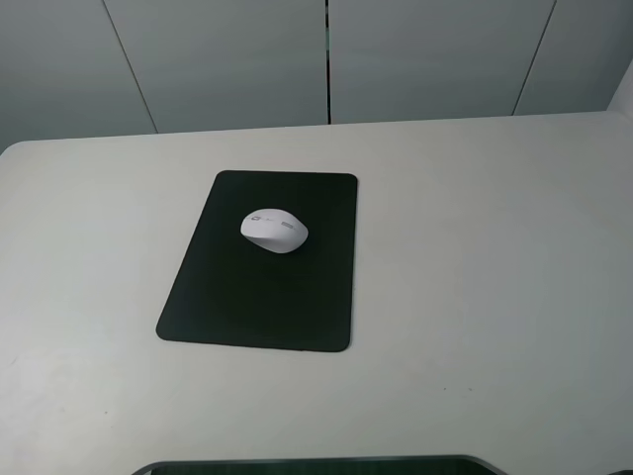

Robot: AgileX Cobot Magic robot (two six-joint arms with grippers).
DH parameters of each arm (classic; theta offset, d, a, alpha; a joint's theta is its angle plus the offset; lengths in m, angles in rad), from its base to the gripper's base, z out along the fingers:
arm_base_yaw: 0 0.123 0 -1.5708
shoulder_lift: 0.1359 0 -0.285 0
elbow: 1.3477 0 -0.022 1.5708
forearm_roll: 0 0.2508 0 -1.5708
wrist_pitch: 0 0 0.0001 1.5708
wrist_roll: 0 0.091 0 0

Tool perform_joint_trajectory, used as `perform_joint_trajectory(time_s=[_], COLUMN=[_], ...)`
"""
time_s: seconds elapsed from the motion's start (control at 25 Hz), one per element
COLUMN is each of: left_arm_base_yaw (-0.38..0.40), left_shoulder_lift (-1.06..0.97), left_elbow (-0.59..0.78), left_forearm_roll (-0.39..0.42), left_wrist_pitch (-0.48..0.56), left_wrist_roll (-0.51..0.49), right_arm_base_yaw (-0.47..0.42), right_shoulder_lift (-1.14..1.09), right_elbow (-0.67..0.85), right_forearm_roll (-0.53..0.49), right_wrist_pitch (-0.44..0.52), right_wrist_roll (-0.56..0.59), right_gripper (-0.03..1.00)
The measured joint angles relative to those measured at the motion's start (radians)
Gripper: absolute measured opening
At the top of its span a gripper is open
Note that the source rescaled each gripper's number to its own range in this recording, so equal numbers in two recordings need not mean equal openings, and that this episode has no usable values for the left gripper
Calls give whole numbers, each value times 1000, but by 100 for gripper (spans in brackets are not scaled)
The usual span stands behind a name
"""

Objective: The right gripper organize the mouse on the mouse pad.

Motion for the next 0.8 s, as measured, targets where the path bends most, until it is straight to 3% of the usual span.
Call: perform_joint_trajectory(time_s=[0.28, 0.8], left_arm_base_yaw=[0, 0], left_shoulder_lift=[0, 0], left_elbow=[0, 0], left_forearm_roll=[0, 0], left_wrist_pitch=[0, 0], left_wrist_roll=[0, 0], right_arm_base_yaw=[0, 0], right_shoulder_lift=[-4, -4], right_elbow=[87, 125], right_forearm_roll=[43, 47], right_wrist_pitch=[4, -120], right_wrist_roll=[-7, -30], right_gripper=[100, 100])
